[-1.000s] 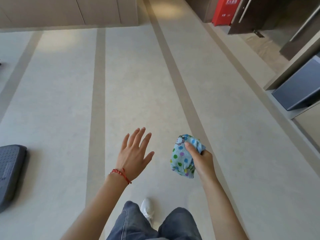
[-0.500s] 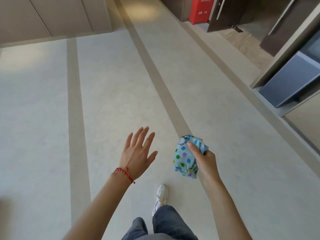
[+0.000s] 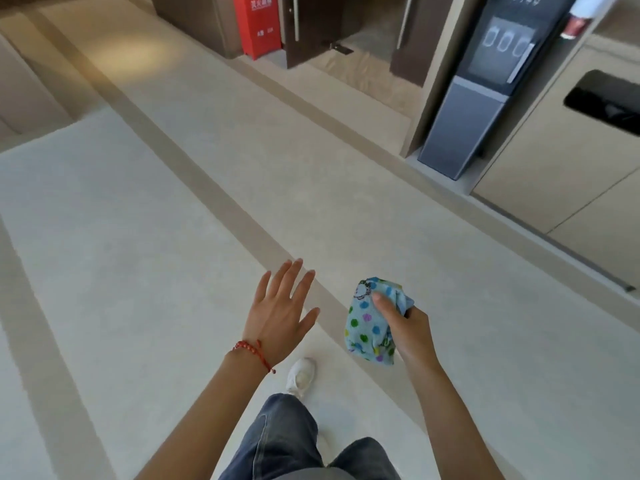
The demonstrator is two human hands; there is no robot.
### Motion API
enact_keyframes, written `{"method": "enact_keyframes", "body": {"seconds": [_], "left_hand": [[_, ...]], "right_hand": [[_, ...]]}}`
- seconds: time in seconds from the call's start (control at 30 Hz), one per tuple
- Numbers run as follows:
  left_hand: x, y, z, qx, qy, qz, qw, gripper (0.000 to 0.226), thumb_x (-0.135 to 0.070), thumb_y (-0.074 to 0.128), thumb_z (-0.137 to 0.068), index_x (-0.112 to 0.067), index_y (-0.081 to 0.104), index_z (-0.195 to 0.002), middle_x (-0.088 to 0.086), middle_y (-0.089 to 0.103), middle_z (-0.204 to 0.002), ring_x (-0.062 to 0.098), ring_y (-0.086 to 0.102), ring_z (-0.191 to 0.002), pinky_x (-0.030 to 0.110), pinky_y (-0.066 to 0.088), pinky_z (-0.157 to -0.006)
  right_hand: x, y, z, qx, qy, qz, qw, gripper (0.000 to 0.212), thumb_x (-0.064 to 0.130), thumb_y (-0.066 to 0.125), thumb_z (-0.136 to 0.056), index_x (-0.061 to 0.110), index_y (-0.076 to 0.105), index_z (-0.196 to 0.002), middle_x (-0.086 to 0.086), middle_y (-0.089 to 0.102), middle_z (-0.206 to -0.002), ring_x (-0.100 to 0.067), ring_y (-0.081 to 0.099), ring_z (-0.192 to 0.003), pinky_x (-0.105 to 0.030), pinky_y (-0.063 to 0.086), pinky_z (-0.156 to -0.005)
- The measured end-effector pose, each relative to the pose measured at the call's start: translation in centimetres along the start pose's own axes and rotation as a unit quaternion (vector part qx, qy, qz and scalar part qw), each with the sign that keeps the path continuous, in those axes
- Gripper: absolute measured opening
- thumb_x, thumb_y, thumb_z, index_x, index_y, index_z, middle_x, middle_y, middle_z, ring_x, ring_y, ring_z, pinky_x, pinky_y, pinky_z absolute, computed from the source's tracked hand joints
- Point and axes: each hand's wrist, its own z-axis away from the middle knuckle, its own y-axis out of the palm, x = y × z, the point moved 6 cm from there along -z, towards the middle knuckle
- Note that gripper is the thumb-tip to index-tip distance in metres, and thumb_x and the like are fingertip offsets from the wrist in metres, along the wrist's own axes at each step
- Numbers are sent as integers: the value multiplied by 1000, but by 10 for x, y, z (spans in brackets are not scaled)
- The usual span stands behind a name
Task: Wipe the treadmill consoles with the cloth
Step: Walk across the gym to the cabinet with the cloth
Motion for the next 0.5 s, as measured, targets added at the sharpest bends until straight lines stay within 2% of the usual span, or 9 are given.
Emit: {"method": "enact_keyframes", "body": {"seconds": [0.13,0.27,0.33,0.5], "left_hand": [[-14,13,-81,4,90,16,996,57,-46,33,-91,-9,49,-130,17,50,-135,34,47,-124,55,38,-99],[-28,25,-157,26,175,27,984,60,-49,13,-98,-10,44,-131,17,50,-135,32,45,-125,54,37,-99],[-35,27,-190,25,214,38,976,60,-49,12,-99,-10,42,-132,18,49,-136,31,40,-127,54,36,-99],[-60,38,-260,30,279,56,958,59,-49,13,-99,-9,39,-134,19,47,-138,30,35,-129,55,35,-100]], "right_hand": [[18,-25,-39,-82,10,-33,996,7,27,67,-82,25,61,-79,7,66,-79,-3,63,-71,-13,49,-50],[39,-47,-74,-160,13,-87,983,7,26,65,-84,24,60,-80,7,65,-81,-5,62,-74,-11,49,-48],[49,-57,-88,-193,11,-105,975,8,24,65,-85,22,59,-80,7,65,-82,-6,62,-75,-9,49,-47],[64,-84,-122,-263,19,-122,957,7,27,64,-84,25,58,-81,7,64,-84,-7,62,-78,-20,49,-60]]}}
